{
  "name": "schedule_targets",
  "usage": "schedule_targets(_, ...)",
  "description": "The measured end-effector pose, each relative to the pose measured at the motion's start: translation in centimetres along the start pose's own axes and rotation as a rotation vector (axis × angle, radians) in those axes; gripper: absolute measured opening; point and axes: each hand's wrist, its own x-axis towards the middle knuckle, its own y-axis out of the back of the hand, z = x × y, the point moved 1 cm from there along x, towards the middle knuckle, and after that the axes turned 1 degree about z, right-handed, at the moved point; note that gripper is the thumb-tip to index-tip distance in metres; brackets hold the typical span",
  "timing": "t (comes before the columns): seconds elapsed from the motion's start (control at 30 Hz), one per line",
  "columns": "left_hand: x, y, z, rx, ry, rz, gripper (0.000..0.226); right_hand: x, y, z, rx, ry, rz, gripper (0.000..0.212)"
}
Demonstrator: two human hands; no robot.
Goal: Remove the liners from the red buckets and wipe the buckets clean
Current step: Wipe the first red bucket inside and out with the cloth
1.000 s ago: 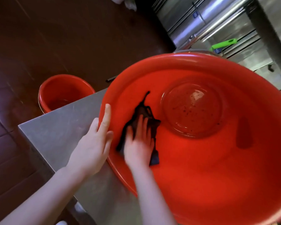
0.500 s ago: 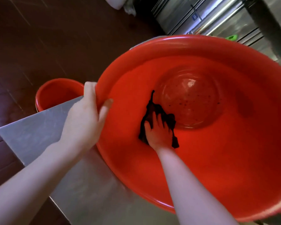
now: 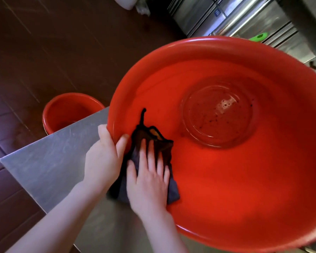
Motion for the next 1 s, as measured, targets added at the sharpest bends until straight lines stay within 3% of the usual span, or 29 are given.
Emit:
schedule_targets(0.1, 0.2, 0.2, -0.2, 0.004, -0.003, -0.024, 0.028, 6.1, -0.4, 3.3, -0.023, -0.218, -0.047, 0.062)
schedule_targets(0.17, 0.1, 0.1, -0.3, 0.013, -0.009, -0.034, 0.028, 11.0, -0.1, 5.3, 0.107, -0.428, -0.147, 0.06)
schedule_targets(0.23, 0.0, -0.2, -0.2, 0.044, -0.014, -0.041, 0.029, 13.9, 0.5, 6.4, 0.166, -0.521, -0.185, 0.058)
schedule_targets(0.33, 0.1, -0.5, -0.2, 0.102, -0.002, -0.029, 0.03, 13.3, 0.5, 6.1, 0.117, -0.456, -0.185, 0.06)
schedule_targets(0.47, 0.2, -0.5, -0.2, 0.105, 0.001, -0.013, 0.033, 3.5, -0.5, 1.5, 0.001, -0.05, 0.025, 0.066)
schedule_targets(0.57, 0.3, -0.3, -0.3, 0.062, -0.021, -0.014, 0.031, 0.6, -0.3, -0.3, 0.085, 0.099, 0.057, 0.064)
schedule_targets(0.63, 0.5, -0.1, -0.4, 0.057, 0.007, -0.035, 0.032, 4.0, -0.2, 1.3, 0.062, 0.023, 0.036, 0.063)
schedule_targets(0.77, 0.1, 0.8, 0.0, -0.063, 0.066, -0.155, 0.031, 13.5, 0.8, 5.5, 0.201, -0.377, -0.14, 0.059)
schedule_targets(0.83, -0.2, 1.4, 0.5, -0.072, 0.06, -0.187, 0.029, 15.2, 0.8, 6.9, 0.217, -0.425, -0.176, 0.059)
schedule_targets(0.9, 0.6, 2.4, 1.9, -0.053, -0.082, -0.06, 0.042, 15.0, 0.3, 7.6, 0.132, -0.354, -0.156, 0.059)
schedule_targets(1.0, 3.1, 4.2, 5.8, -0.012, -0.393, 0.156, 0.088, 13.8, -0.2, 8.4, 0.019, -0.28, -0.162, 0.06)
